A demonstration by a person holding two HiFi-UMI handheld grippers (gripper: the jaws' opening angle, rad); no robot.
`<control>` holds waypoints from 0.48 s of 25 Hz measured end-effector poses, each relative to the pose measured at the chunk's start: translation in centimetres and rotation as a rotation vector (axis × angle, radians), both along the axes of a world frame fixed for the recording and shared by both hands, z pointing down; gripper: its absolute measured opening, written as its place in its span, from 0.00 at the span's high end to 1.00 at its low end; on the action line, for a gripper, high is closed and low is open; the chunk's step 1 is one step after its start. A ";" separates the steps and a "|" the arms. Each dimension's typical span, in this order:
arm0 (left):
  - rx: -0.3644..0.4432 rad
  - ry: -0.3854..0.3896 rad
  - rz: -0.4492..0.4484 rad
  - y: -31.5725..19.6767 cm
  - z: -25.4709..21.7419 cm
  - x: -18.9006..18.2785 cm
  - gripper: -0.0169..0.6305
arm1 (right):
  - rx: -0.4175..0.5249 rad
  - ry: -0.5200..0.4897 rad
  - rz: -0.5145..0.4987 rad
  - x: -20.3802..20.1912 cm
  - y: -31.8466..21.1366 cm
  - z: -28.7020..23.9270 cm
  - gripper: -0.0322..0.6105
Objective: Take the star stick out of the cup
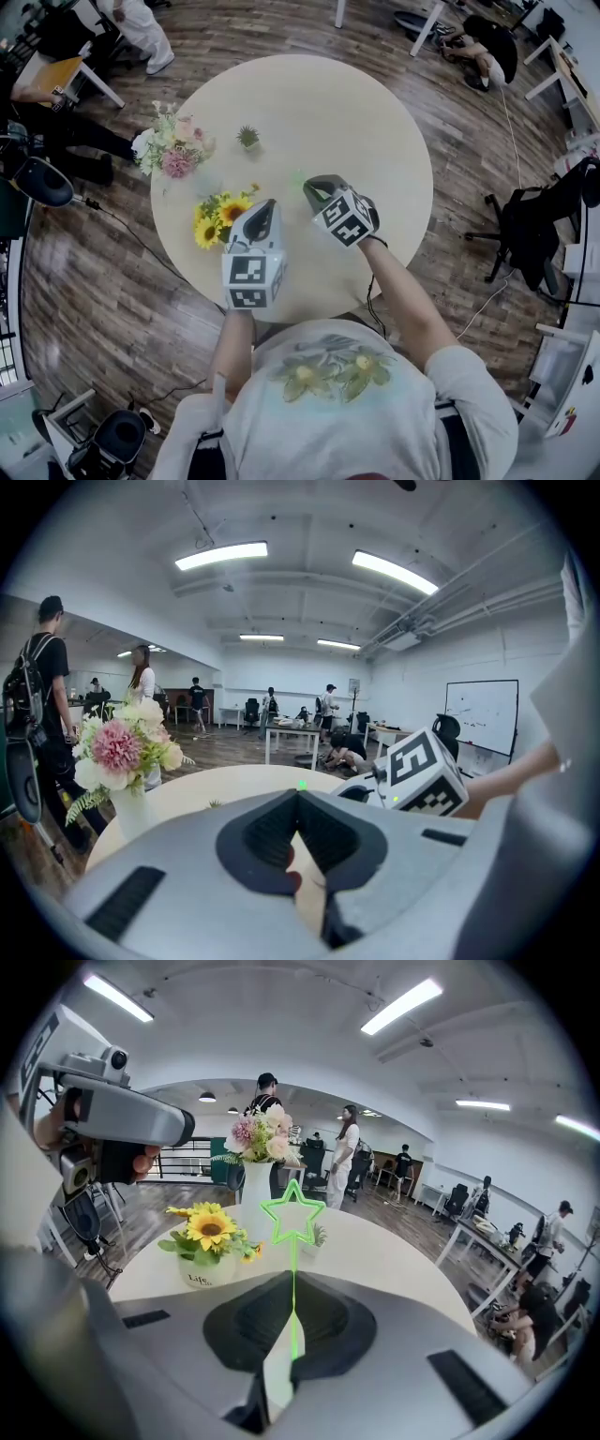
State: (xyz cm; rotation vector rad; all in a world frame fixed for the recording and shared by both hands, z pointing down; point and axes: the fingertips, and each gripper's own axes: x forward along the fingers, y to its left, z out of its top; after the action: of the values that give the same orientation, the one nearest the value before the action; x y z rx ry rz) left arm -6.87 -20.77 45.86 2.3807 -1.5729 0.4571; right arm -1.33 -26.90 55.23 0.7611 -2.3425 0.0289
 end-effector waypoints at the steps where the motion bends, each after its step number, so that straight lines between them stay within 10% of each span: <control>1: 0.000 0.000 0.001 0.0 0.0 0.0 0.97 | 0.002 -0.005 0.002 0.0 0.0 -0.2 0.92; 12: 0.007 0.002 0.000 -0.1 -0.4 0.0 0.97 | 0.030 -0.055 0.025 0.6 0.2 -2.1 0.92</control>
State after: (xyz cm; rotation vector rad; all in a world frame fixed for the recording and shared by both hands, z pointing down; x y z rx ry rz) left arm -6.91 -20.91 45.49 2.3850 -1.5763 0.4493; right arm -0.73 -26.66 53.15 0.8140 -2.3907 0.0262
